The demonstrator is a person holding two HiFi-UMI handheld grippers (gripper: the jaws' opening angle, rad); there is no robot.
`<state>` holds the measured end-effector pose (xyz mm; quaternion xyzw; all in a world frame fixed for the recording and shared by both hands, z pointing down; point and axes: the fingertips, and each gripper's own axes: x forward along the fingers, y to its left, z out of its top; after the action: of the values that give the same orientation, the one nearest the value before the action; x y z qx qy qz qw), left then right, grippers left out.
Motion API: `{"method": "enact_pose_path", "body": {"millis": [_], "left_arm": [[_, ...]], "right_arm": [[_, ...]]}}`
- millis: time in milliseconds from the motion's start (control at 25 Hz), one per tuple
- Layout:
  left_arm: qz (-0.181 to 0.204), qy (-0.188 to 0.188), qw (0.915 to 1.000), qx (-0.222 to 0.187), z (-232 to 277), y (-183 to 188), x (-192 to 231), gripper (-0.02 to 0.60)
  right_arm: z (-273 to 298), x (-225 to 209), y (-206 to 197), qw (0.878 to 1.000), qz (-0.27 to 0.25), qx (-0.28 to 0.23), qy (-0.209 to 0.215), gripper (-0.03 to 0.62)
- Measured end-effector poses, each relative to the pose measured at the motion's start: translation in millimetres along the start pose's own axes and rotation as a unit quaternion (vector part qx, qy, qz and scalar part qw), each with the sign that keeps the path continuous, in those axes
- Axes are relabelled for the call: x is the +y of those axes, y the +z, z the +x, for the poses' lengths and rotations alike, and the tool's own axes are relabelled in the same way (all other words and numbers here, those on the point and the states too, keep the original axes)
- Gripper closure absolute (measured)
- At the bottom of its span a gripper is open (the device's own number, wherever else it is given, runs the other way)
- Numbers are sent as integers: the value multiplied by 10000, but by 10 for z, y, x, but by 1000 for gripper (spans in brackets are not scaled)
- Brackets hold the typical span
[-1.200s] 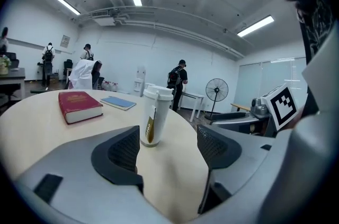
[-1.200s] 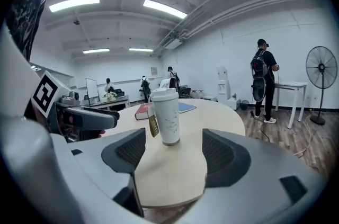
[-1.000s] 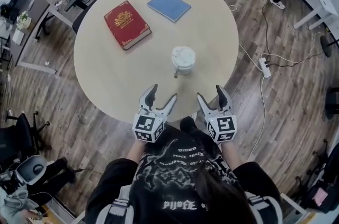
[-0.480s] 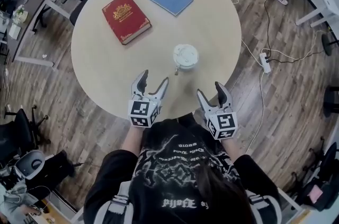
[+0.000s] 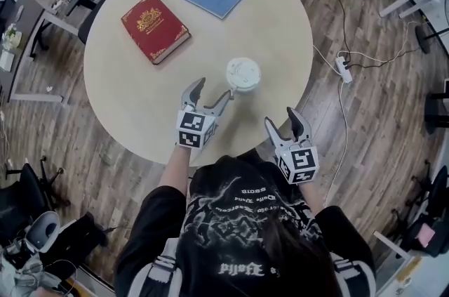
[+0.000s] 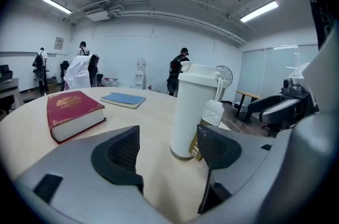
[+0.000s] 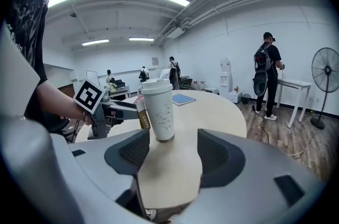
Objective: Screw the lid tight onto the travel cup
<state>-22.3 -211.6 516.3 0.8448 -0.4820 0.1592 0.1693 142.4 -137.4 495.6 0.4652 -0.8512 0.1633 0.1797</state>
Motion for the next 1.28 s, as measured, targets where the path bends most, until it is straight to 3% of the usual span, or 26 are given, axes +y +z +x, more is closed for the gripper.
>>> {"method": "enact_pose_path", "body": {"millis": [240, 400, 480, 600, 760, 920, 1120, 1280], "left_arm": [[238, -822, 9963, -34, 176, 54, -264, 197], [268, -1000, 9946, -6, 280, 46, -370, 184], [254, -988, 9948, -23, 338, 58, -380, 179], [334, -1119, 9932, 12, 436, 71, -424, 176], [517, -1314, 9900, 53, 581, 54, -492, 176], [533, -1464, 9878, 58, 722, 63, -543, 176], [527, -1592, 9858, -6, 764, 86, -563, 173], [619, -1744, 9827, 65, 762, 67, -555, 173]], "right_arm": [[25, -52, 110, 10000, -79, 5, 52, 322], [57, -23, 180, 9998, -178, 26, 125, 322], [86, 21, 234, 9992, -287, 6, 290, 317], [151, 137, 379, 9951, -450, -22, 880, 298], [201, 252, 594, 9815, -950, 112, 1660, 292], [260, 303, 787, 9636, -1687, 194, 2065, 280], [300, 326, 932, 9440, -2188, 448, 2429, 269], [408, 288, 1084, 9120, -3069, 575, 2662, 254]]}}
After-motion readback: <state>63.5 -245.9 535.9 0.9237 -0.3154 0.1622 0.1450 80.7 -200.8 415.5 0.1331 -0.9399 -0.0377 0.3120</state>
